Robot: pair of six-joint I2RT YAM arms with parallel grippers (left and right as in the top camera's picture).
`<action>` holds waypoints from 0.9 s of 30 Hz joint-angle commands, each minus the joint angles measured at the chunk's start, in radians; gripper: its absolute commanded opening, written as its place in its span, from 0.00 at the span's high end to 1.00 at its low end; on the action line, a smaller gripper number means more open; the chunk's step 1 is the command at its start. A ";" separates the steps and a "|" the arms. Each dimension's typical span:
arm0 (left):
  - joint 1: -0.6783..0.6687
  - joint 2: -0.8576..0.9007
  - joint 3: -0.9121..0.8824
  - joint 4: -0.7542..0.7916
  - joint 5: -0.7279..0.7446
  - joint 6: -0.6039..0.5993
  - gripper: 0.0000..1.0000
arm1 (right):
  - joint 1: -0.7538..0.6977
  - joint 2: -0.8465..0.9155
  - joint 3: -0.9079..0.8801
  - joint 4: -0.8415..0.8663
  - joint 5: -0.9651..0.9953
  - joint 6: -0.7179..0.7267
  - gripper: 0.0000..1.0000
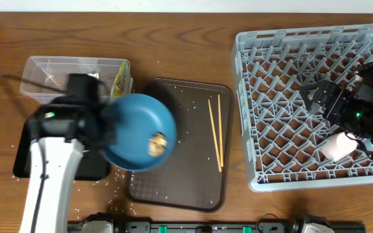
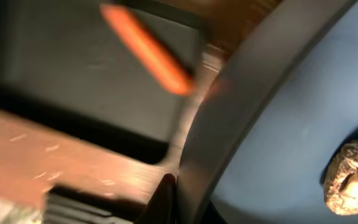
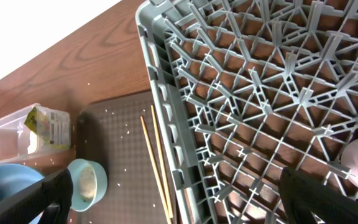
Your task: Sort waste into correct bins and load items into the dishwasher rack
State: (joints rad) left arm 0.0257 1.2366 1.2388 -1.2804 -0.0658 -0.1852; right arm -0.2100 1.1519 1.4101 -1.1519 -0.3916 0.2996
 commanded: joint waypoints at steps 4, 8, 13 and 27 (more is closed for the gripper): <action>0.177 -0.030 0.023 0.005 -0.239 -0.087 0.94 | 0.008 0.000 0.000 0.011 -0.001 -0.001 0.01; 0.209 -0.016 0.022 0.003 -0.510 -0.271 0.94 | 0.007 0.000 0.000 0.019 -0.001 -0.001 0.01; 0.209 0.034 0.022 -0.004 -0.784 -0.333 0.94 | 0.006 0.000 0.000 0.041 -0.001 0.000 0.01; 0.160 0.235 0.022 -0.011 -1.089 -0.241 0.94 | 0.006 0.000 0.000 0.090 0.000 -0.001 0.01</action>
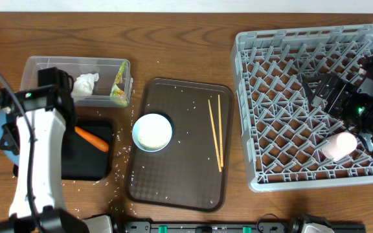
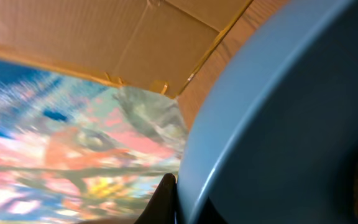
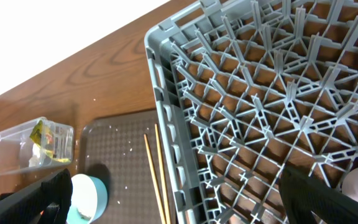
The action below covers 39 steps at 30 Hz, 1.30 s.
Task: Sort waste into correct bins and load items into the dishwasher rack
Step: 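Lift the blue plate with the left gripper toward the right gripper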
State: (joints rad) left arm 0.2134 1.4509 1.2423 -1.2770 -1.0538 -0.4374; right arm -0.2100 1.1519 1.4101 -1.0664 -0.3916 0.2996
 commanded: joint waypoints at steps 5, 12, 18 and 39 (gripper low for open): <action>-0.050 0.027 0.019 0.026 -0.223 0.071 0.94 | 0.006 0.000 0.000 0.004 0.000 -0.001 0.01; -0.047 0.024 0.018 0.056 -0.184 0.078 0.94 | 0.006 0.000 0.000 0.004 -0.001 -0.001 0.01; -0.056 -0.014 0.019 0.002 -0.096 0.074 0.94 | 0.006 0.000 0.000 0.002 -0.005 0.000 0.01; -0.622 -0.394 0.141 0.288 0.874 0.086 0.94 | 0.397 0.002 0.000 0.158 -0.286 -0.021 0.04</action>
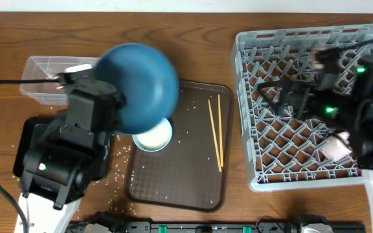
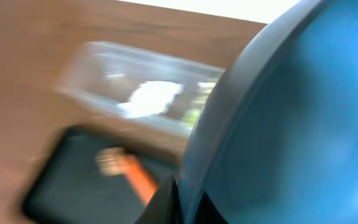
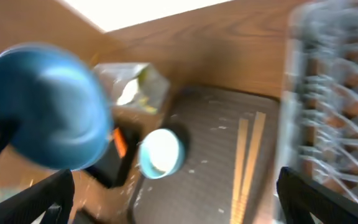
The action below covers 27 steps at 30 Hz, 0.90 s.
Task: Sort waste into correct bins and load items into the dishwasher rack
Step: 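Lift the blue plate with the left gripper toward the right gripper, then grasp the blue plate rim with the right gripper, release the left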
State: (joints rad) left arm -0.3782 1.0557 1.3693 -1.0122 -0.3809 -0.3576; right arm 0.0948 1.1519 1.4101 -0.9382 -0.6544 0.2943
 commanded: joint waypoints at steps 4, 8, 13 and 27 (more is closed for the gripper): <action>-0.083 0.002 0.014 0.058 0.224 0.006 0.94 | 0.245 0.019 0.000 0.083 0.110 -0.014 0.06; -0.113 0.001 0.014 0.077 0.234 0.006 0.94 | 0.355 0.059 0.000 0.102 0.241 -0.014 0.13; -0.126 0.001 0.014 0.083 0.243 0.006 0.94 | 0.413 0.127 0.000 0.110 0.369 0.015 0.23; -0.126 0.001 0.014 0.129 0.338 0.006 0.94 | 0.414 0.176 0.000 0.164 0.446 -0.004 0.71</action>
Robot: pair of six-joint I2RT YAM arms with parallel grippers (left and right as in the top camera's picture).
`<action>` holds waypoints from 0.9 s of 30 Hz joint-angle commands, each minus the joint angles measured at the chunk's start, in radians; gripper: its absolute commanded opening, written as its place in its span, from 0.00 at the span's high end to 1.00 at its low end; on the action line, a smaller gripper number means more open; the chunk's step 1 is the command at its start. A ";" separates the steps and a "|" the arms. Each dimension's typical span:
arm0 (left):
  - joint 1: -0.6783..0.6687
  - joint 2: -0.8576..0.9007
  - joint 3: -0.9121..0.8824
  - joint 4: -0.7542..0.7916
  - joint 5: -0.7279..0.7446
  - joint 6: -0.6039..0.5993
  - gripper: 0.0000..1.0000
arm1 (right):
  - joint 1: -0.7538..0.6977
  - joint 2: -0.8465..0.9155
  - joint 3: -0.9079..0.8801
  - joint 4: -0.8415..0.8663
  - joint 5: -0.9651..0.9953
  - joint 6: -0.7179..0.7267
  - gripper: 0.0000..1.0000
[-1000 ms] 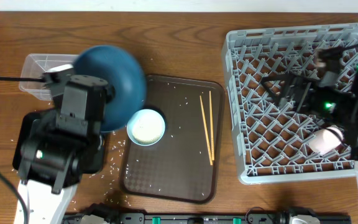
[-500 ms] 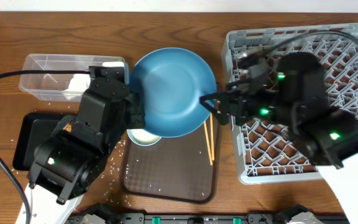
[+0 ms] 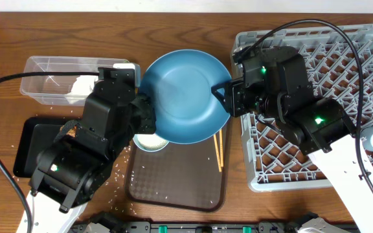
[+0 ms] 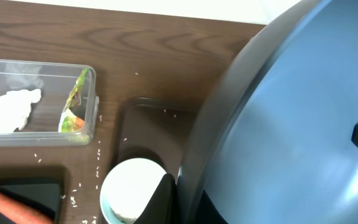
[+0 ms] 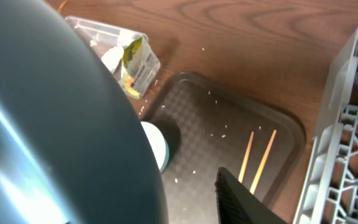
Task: Sort waste into correct bins and load items into the dishwasher rack
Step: 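Grasp the blue plate rim with the right gripper, release the left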
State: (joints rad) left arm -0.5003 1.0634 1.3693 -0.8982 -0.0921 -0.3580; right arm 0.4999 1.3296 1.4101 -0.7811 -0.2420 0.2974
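Observation:
A large blue plate point(image 3: 183, 97) hangs face up and empty above the brown tray point(image 3: 173, 184). My left gripper point(image 3: 141, 110) is shut on its left rim; the left wrist view shows one finger point(image 4: 166, 193) pressed against the plate point(image 4: 291, 124). My right gripper point(image 3: 224, 94) is at the right rim, open. In the right wrist view the plate point(image 5: 55, 124) hides one finger, and the other finger point(image 5: 241, 199) stands apart from the rim. A small bowl with rice point(image 3: 149, 141) and two chopsticks point(image 3: 217, 145) lie on the tray.
The grey dishwasher rack point(image 3: 342, 162) fills the right, with a white cup at its right side. The clear bin point(image 3: 50, 81) holds a tissue and a wrapper. The black bin point(image 3: 34, 145) holds a carrot point(image 4: 11, 205). Rice grains are scattered about.
The plate was tipped with its underside up near the clear bin; now it is face up over the tray. My right arm has come from over the rack to the plate's right rim.
My left gripper held the plate with a food scrap on it beside the black bin. Then the plate was out at the far left. Then it was overturned near the clear bin, a scrap lying by the carrot. Now it hangs empty between both grippers.

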 commanded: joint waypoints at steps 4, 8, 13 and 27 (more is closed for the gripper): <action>-0.003 -0.006 0.014 0.014 0.059 0.006 0.94 | 0.009 -0.002 0.000 0.016 0.036 -0.033 0.96; -0.003 -0.007 0.014 0.014 0.059 0.006 0.93 | 0.009 -0.003 0.000 0.022 0.035 -0.061 0.99; -0.003 -0.007 0.014 0.014 0.059 0.006 0.69 | 0.009 -0.017 0.001 0.022 0.042 -0.082 0.99; -0.003 -0.007 0.014 0.019 0.059 0.006 0.23 | -0.022 -0.124 0.001 -0.136 0.573 0.016 0.99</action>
State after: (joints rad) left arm -0.5007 1.0641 1.3693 -0.8833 -0.0322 -0.3618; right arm 0.4969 1.2354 1.4097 -0.8989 0.1074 0.2565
